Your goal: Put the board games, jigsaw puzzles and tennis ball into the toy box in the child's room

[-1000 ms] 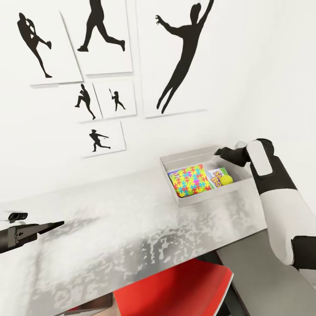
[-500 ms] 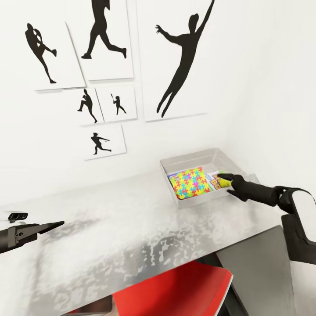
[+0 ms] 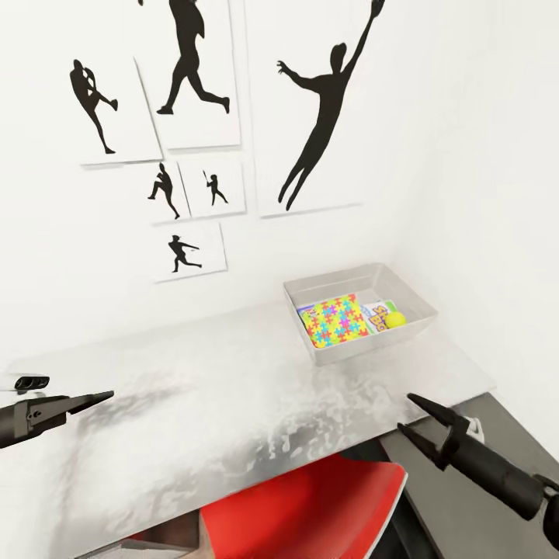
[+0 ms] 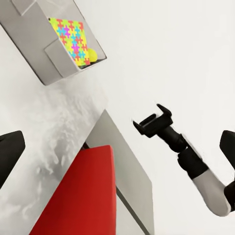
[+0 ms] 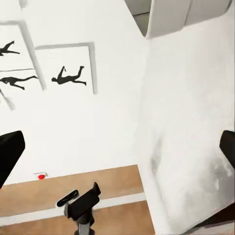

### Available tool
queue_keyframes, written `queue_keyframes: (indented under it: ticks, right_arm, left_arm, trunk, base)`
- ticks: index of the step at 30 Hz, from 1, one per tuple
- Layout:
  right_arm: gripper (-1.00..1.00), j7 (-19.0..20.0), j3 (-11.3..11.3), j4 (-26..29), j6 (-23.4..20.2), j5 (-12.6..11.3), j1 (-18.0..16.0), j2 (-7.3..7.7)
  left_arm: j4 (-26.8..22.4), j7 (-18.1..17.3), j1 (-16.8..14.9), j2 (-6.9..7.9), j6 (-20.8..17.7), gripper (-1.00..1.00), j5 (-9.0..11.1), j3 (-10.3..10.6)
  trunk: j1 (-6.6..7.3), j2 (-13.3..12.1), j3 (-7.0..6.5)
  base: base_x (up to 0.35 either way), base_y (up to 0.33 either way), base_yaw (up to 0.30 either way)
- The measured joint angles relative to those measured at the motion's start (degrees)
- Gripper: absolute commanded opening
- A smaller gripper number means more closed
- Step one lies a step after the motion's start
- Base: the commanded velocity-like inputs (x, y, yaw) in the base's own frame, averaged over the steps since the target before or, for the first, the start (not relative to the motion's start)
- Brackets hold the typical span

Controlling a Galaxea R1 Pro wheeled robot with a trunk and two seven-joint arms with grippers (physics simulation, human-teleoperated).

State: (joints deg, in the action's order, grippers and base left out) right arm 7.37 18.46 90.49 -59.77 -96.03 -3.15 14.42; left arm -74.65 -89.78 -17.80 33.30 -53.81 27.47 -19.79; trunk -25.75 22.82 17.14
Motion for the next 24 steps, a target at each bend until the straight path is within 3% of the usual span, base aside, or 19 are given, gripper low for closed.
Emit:
queue_keyframes:
  ticks: [2,6,9,12,16,19,24]
  right_arm:
    - [1.0,5.23,0.85,0.01,-0.04,2.56,2.78,-0.25]
    - [1.0,15.56,1.67,-0.04,-0.09,10.45,5.2,-0.68]
    - [1.0,20.59,1.85,-0.06,0.21,13.53,5.58,-0.8]
    - [1.0,28.57,2.14,-0.02,3.28,17.67,5.87,-0.84]
    - [1.0,35.86,2.37,-0.03,6.86,20.33,6.13,-0.56]
    - [1.0,39.2,2.5,-0.06,8.16,22.63,6.34,-0.4]
    - [1.0,41.32,2.83,-0.23,8.87,26.44,6.47,-0.56]
  left_arm:
    - [0.02,0.0,0.0,0.0,0.04,1.0,-0.01,0.0]
    - [0.0,0.0,0.0,-0.07,0.09,1.0,-0.02,0.01]
    - [-0.02,0.0,-0.01,-0.08,0.13,1.0,-0.06,0.0]
    - [-0.04,0.0,0.03,-0.09,0.28,1.0,-0.03,0.0]
    - [-0.05,0.0,0.03,-0.09,0.4,1.0,-0.02,0.01]
    - [-0.04,0.0,0.02,-0.09,0.43,1.0,-0.01,0.04]
    - [-0.05,0.0,0.02,-0.09,0.45,1.0,-0.02,0.02]
  trunk:
    - [0.0,0.0,-0.18]
    - [0.0,0.01,-0.54]
    - [0.0,0.0,-0.82]
    - [0.0,0.0,-1.1]
    - [0.0,0.0,-1.47]
    - [0.0,0.0,-1.75]
    - [0.0,0.0,-2.21]
  base:
    - [-0.01,0.001,0.0]
    - [-0.003,0.0,0.0]
    - [-0.001,0.0,0.0]
    - [0.0,0.0,0.0]
    - [0.0,0.0,0.0]
    - [0.0,0.0,-0.005]
    - [0.0,0.0,-0.044]
